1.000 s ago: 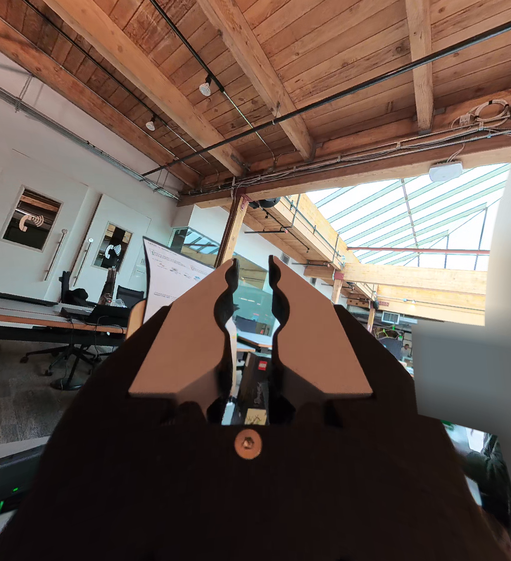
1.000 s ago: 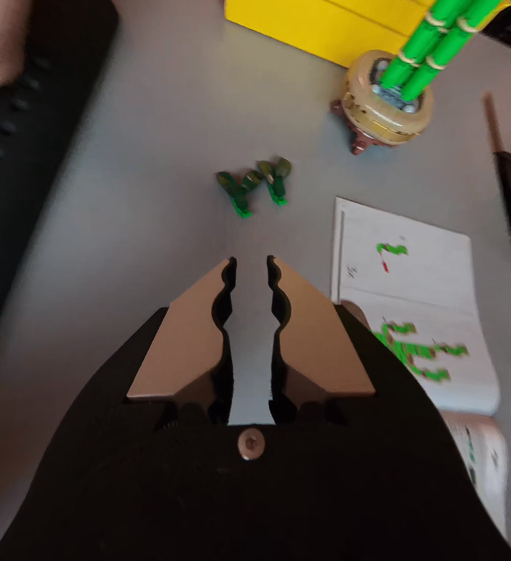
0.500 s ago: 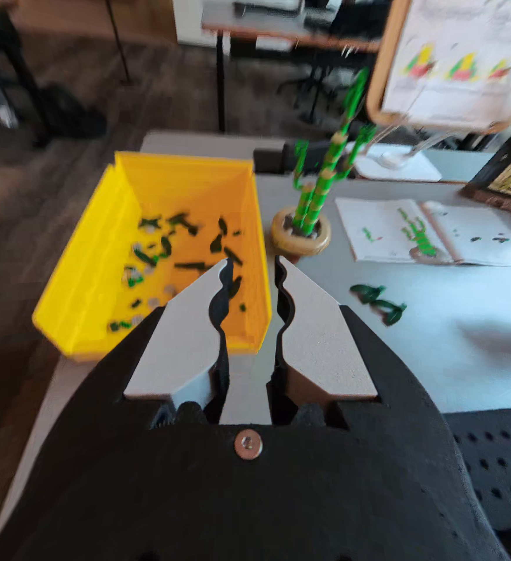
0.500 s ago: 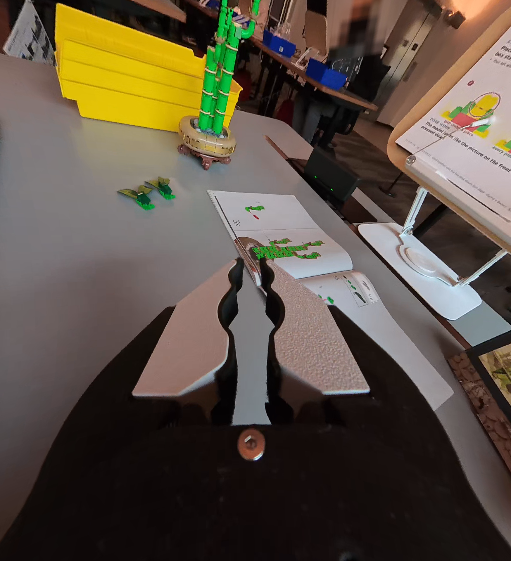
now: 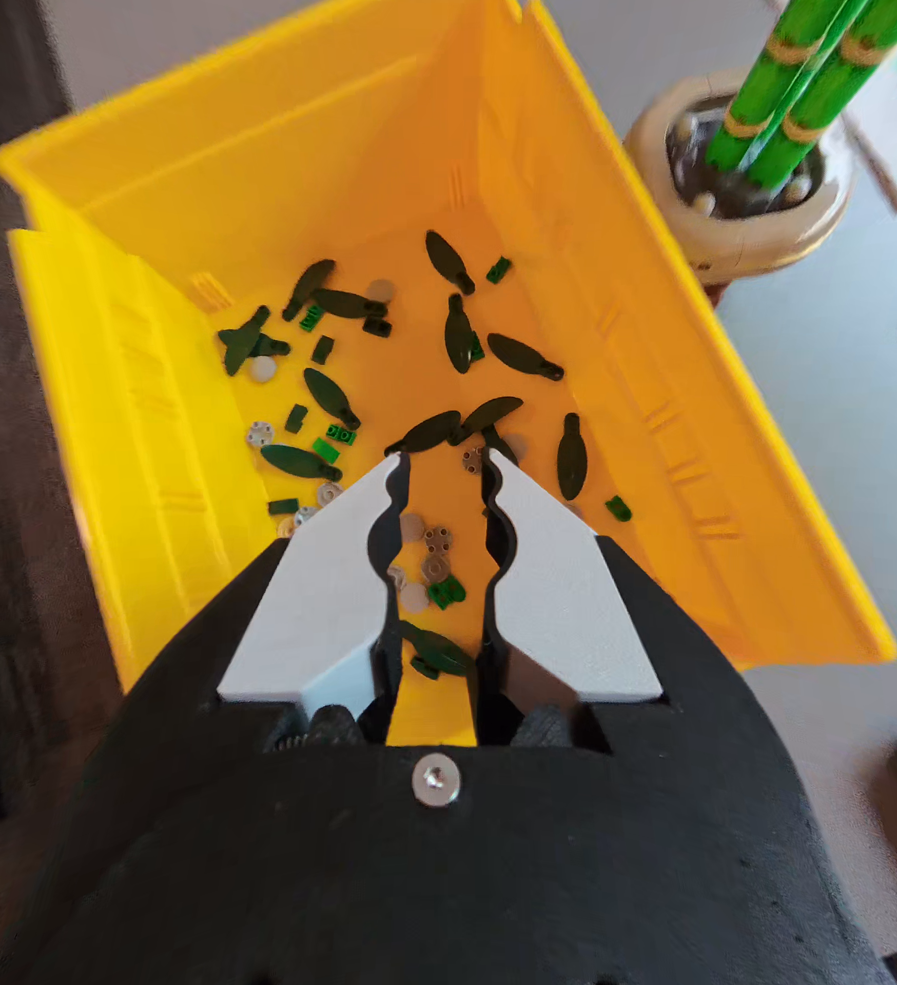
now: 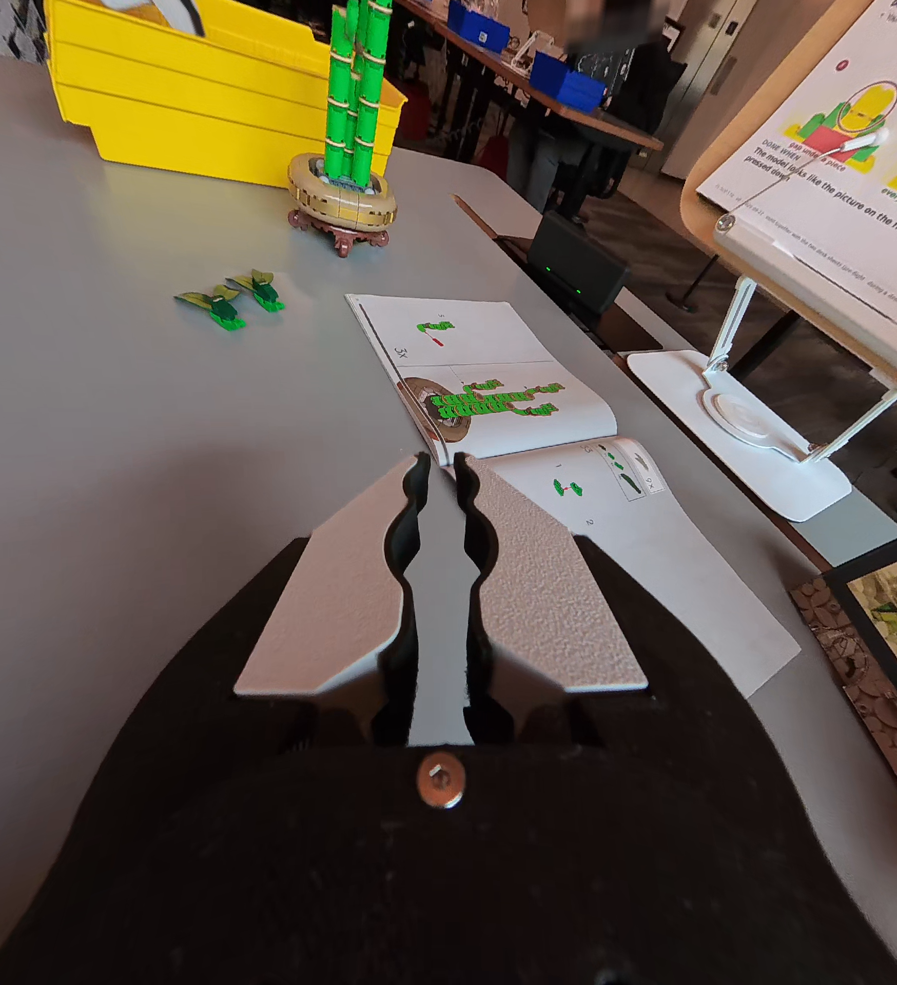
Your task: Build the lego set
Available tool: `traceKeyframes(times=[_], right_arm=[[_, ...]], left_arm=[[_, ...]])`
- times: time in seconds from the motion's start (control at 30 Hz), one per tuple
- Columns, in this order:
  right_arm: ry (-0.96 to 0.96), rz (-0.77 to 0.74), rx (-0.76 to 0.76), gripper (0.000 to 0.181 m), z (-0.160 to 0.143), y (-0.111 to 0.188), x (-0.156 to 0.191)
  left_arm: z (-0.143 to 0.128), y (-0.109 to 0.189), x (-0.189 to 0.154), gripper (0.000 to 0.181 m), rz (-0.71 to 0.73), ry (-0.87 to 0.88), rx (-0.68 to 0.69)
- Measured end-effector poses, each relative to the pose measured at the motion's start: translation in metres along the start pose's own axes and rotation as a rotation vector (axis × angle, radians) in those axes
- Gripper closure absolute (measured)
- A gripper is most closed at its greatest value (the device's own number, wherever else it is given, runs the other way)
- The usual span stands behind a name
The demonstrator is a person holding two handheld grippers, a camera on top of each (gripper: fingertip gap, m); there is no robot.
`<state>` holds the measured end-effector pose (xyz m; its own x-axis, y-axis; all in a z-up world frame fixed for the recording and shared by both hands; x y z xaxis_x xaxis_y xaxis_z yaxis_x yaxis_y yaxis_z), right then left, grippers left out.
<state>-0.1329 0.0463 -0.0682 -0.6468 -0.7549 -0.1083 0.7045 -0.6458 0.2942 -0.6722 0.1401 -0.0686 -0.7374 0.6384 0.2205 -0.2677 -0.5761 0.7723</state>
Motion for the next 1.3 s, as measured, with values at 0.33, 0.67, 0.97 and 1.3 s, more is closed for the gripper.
traceKeyframes(times=[0.33,0.67,0.97,1.3], right_arm=[[-0.006,0.025,-0.020,0.174,-0.004,0.001,-0.001],[-0.034,0.020,0.012,0.174,-0.011,0.002,-0.004],[-0.006,0.036,-0.064,0.176,0.011,0.009,0.006],[0.566,0.282,-0.183,0.143,0.124,0.013,0.168]], left_arm=[[-0.016,-0.053,0.011,0.144,-0.175,-0.375,0.253],[-0.026,-0.068,0.015,0.174,-0.282,-0.546,0.446],[0.019,-0.010,0.001,0.175,-0.059,-0.147,0.136],[0.124,0.094,-0.313,0.175,-0.773,0.047,-0.376]])
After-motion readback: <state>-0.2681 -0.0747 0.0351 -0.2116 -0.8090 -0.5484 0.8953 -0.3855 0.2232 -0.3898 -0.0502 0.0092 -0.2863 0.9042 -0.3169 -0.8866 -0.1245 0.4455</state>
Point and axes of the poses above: each gripper's, where its closed fingertips meet, y back along the fingers, z out of its top, x = y × z across the jaws, the point moved 3 cm from there along y, back along the fingers, and after that the axes turned 12 degrees about -y, right-handed, at the moved point
